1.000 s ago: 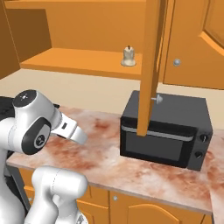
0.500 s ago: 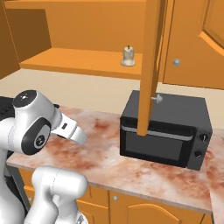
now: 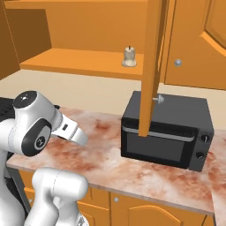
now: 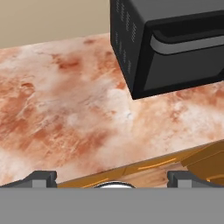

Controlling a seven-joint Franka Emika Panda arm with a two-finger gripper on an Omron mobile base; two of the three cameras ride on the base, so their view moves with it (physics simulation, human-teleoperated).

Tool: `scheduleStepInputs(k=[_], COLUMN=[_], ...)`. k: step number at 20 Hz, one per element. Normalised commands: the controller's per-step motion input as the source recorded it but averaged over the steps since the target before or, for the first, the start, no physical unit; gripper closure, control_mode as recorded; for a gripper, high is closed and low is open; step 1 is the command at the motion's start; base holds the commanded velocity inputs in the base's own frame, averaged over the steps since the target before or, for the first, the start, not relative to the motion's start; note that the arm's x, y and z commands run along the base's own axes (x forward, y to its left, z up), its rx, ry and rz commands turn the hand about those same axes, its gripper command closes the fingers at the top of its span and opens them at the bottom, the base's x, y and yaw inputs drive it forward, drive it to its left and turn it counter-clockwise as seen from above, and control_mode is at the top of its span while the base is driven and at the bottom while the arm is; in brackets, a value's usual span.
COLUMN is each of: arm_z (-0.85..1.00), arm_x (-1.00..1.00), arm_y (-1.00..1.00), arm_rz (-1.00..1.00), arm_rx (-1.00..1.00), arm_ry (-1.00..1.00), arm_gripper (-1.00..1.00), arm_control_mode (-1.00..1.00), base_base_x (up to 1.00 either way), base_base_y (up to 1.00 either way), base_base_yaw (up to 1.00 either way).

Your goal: Get the candle and the beer from the cabinet and move them to the dining counter.

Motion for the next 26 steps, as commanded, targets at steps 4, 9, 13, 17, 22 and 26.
scheduleStepInputs(k=[4,9,13,17,22,26], arm_z=[0.00,0.00,-0.06,-0.12,0.19,0.35], arm_x=[0.00,-0.01,-0.17,-0.17,-0.17,-0.05], arm_y=[0.00,0.00,0.01,0.01,0.01,0.00], arm_rz=[0.00,0.00,-0.01,-0.03,-0.04,0.00], arm_rx=[0.00,0.00,0.03,0.00,0.00,0.00], arm_ry=[0.00,0.00,0.01,0.00,-0.33,-0.28], arm_gripper=[-1.00,-1.00,-1.00,-1.00,-1.00,-1.00], arm_control_mode=[-1.00,-1.00,-1.00,-1.00,-1.00,-1.00], base_base_x=[0.00,0.00,0.00,0.00,0.00,0.00], base_base_y=[0.00,0.00,0.00,0.00,0.00,0.00], base_base_yaw=[0.00,0.00,0.00,0.00,0.00,0.00])
